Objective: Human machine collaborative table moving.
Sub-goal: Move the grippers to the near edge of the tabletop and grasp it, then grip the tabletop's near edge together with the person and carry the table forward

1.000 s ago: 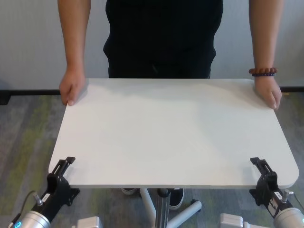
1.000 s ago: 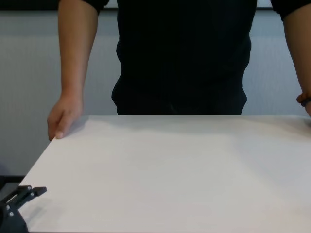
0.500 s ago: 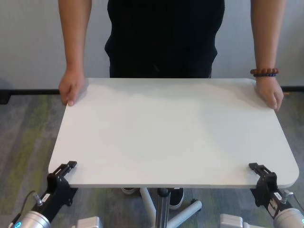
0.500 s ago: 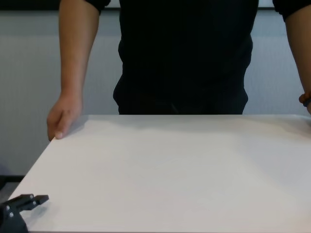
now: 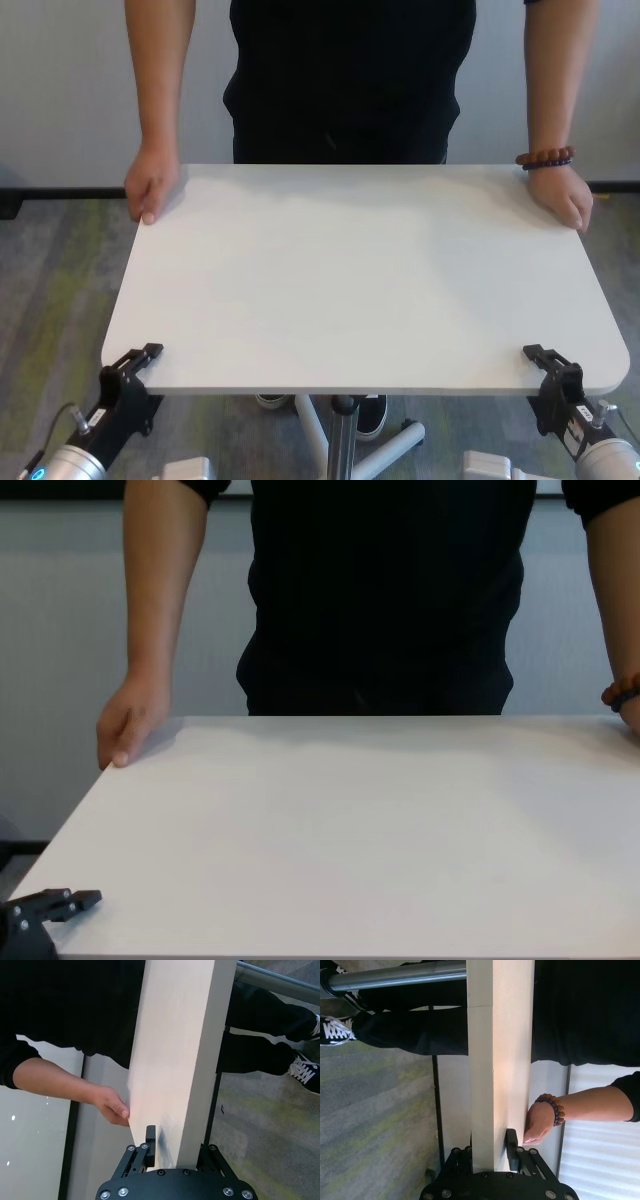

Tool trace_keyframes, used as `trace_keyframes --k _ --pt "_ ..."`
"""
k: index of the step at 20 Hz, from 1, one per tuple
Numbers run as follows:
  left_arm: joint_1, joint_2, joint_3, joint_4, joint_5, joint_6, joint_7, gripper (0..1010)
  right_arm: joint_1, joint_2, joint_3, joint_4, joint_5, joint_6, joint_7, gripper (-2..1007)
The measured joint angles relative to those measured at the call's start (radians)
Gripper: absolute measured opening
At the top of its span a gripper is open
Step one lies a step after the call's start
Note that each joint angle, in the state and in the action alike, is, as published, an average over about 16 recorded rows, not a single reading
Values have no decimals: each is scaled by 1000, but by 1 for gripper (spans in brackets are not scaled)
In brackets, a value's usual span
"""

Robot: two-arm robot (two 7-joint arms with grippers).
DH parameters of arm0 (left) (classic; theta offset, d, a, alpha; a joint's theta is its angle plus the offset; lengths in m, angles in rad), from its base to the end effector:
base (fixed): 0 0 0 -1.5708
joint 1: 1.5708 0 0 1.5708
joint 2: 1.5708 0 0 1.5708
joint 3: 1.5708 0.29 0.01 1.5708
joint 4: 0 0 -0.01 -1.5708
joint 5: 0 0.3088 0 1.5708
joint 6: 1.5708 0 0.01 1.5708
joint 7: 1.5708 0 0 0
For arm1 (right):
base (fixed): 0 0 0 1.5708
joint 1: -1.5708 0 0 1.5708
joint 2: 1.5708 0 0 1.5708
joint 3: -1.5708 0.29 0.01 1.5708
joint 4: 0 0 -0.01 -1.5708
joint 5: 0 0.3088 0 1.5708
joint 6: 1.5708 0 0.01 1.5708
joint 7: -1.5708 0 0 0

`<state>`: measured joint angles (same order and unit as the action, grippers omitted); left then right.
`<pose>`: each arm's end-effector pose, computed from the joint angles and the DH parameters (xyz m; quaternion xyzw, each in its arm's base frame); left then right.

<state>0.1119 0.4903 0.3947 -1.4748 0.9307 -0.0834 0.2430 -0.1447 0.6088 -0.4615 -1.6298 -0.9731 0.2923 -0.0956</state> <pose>0.2600 0.0441 -0.3819 0.3948 -0.4825 0.4175 0.6611 0.2468 -0.0435 -0.3537 -0.5320 -0.4644 -0.3958 0.5871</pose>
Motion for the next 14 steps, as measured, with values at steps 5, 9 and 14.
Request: trace_keyframes --k 5,9,14 --pt "0 0 0 0 0 0 0 343 0 0 0 0 0 0 0 286" --pt "0 0 0 0 0 0 0 324 0 0 0 0 0 0 -1 286" --pt "0 0 0 0 0 0 0 311 0 0 0 -1 0 0 -1 285"
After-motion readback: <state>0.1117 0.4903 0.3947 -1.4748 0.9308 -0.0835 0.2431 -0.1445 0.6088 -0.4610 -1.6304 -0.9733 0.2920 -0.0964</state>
